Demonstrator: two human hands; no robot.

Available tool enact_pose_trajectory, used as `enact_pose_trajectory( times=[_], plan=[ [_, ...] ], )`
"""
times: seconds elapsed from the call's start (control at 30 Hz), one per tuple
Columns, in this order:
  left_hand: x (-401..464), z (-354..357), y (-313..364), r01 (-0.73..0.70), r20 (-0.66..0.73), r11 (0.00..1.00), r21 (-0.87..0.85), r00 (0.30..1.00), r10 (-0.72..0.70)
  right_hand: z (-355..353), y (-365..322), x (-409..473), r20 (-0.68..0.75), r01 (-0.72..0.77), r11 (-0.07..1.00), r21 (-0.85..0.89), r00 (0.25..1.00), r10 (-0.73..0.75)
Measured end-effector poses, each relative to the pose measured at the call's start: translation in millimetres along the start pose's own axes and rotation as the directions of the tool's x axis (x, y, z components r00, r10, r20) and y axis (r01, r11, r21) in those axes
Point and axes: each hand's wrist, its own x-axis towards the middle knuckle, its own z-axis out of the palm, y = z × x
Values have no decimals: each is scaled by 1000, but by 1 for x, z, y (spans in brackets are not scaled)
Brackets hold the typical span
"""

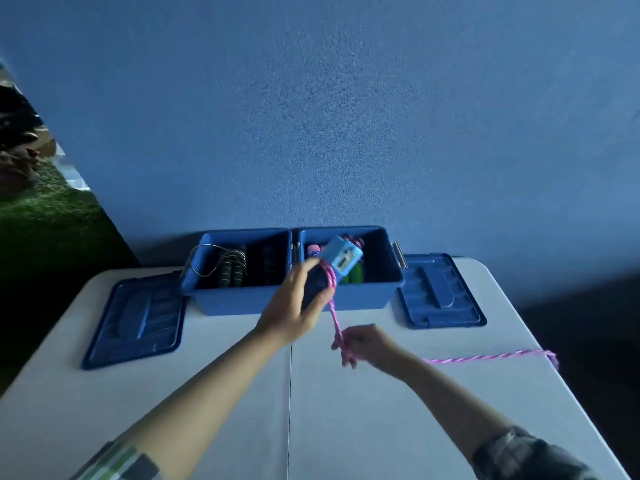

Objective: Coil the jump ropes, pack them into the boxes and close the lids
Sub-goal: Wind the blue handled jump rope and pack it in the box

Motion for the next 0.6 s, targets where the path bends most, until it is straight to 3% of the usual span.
enact_pose_trajectory(
  times=[0.07, 0.13, 0.2, 0.3, 0.43, 0.6],
  plan=[
    [8, -11, -10, 115, -95, 984, 134, 990, -103, 13, -2, -7, -53, -5, 996, 87, 999, 9],
    [9, -23, -23, 228, -72, 912, 341, 974, -216, 17, -11, -12, -117, 38, 995, 88, 993, -27],
    [2, -30, -35, 258, -13, 814, 520, 955, -295, 13, -19, -14, -122, 136, 982, -133, 981, -153],
    [-15, -28, -50, 61, 167, 712, 700, 955, -247, -1, -31, -11, -78, 280, 841, -463, 932, -353],
    [-39, -17, -51, -223, 413, 737, 638, 907, -83, -24, -48, -4, 23, 357, 761, -541, 911, -411],
    [-46, -6, -28, -433, 618, 814, 388, 777, 118, -43, -47, 3, 49, 332, 844, -421, 938, -344]
  ],
)
